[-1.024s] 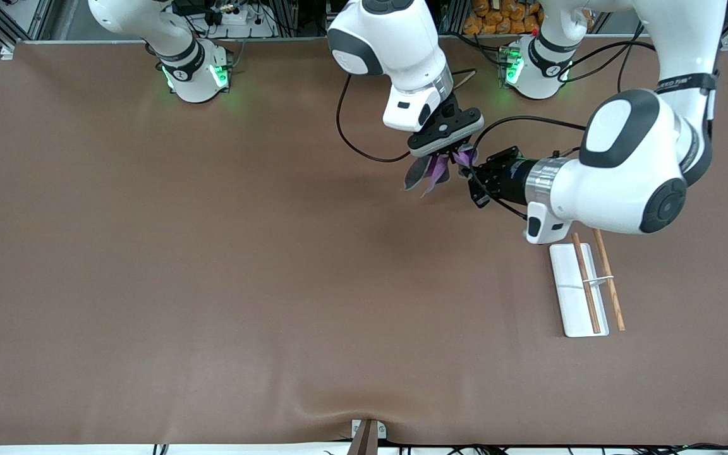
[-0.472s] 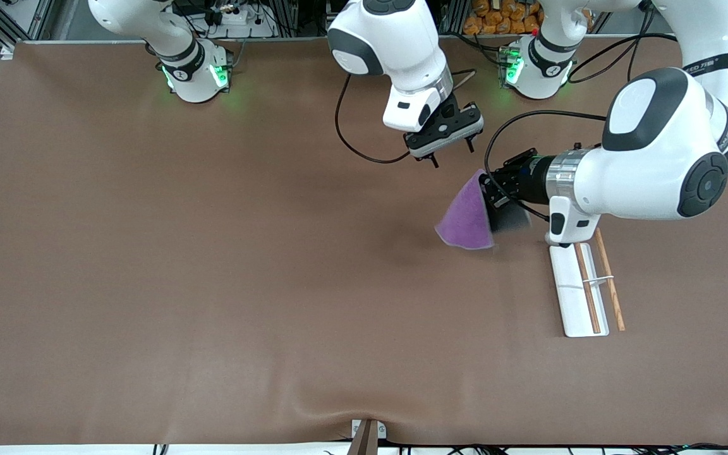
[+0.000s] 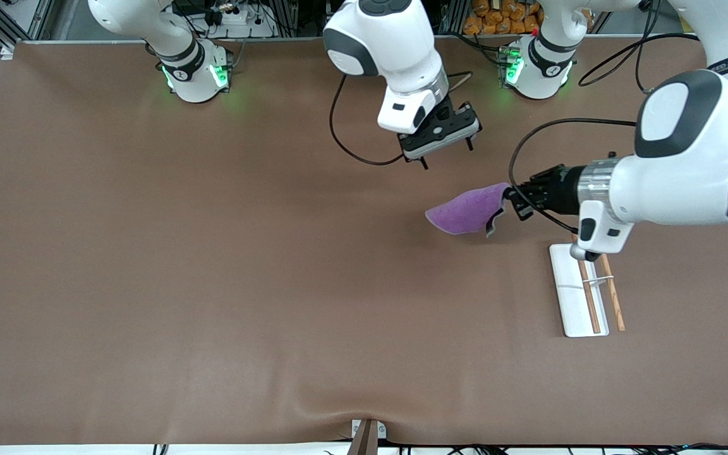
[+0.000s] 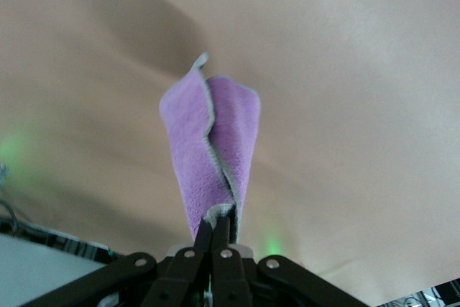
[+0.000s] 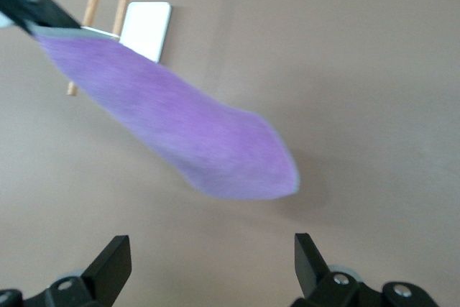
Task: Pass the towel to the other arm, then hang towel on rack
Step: 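Carry the towel with the left gripper while the right gripper withdraws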
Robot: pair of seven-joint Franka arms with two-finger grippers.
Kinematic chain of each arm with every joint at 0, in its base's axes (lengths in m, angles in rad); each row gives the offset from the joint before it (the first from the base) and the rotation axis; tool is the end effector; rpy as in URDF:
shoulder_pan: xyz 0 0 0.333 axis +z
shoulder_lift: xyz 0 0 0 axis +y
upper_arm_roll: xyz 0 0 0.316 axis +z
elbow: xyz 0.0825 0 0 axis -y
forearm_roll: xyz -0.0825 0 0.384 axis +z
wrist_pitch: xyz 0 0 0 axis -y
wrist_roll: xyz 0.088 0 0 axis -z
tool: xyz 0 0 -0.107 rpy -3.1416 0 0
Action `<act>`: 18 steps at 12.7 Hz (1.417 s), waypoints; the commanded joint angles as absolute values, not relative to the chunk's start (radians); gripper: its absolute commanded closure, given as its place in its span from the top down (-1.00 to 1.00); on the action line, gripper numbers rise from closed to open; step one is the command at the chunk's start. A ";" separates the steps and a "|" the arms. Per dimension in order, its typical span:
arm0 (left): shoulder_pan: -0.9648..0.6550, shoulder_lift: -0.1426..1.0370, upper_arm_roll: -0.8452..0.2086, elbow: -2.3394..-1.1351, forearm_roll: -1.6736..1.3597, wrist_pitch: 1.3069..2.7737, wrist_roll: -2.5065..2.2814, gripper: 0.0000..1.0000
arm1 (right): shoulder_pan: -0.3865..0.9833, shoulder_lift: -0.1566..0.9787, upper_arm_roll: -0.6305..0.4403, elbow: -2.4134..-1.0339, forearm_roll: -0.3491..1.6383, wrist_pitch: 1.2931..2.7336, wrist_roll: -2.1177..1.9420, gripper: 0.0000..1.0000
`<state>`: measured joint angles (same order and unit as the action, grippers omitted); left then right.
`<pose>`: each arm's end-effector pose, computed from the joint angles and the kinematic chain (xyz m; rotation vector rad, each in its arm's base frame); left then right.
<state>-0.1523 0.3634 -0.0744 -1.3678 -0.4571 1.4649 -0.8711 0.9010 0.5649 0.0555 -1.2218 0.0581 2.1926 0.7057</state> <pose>0.6142 -0.1862 0.5064 2.6350 0.9001 -0.6784 0.4424 0.6114 0.4911 -2.7556 -0.2931 -0.3011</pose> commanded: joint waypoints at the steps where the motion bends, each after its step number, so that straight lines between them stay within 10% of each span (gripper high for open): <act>1: -0.156 0.382 -0.052 -1.356 -0.396 1.500 -0.717 -1.00 | 0.823 0.442 0.061 -1.365 0.054 2.191 0.715 1.00; 18: 0.029 0.434 -0.051 -1.364 -0.046 1.640 0.021 -1.00 | 0.062 0.224 0.000 -1.414 0.052 1.596 0.019 1.00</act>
<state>0.0011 0.4351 -0.0447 -1.3684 -0.0765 1.6314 -0.0448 0.1068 0.3009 0.0199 -1.3574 0.0533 1.6192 0.1085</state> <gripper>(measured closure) 0.982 0.000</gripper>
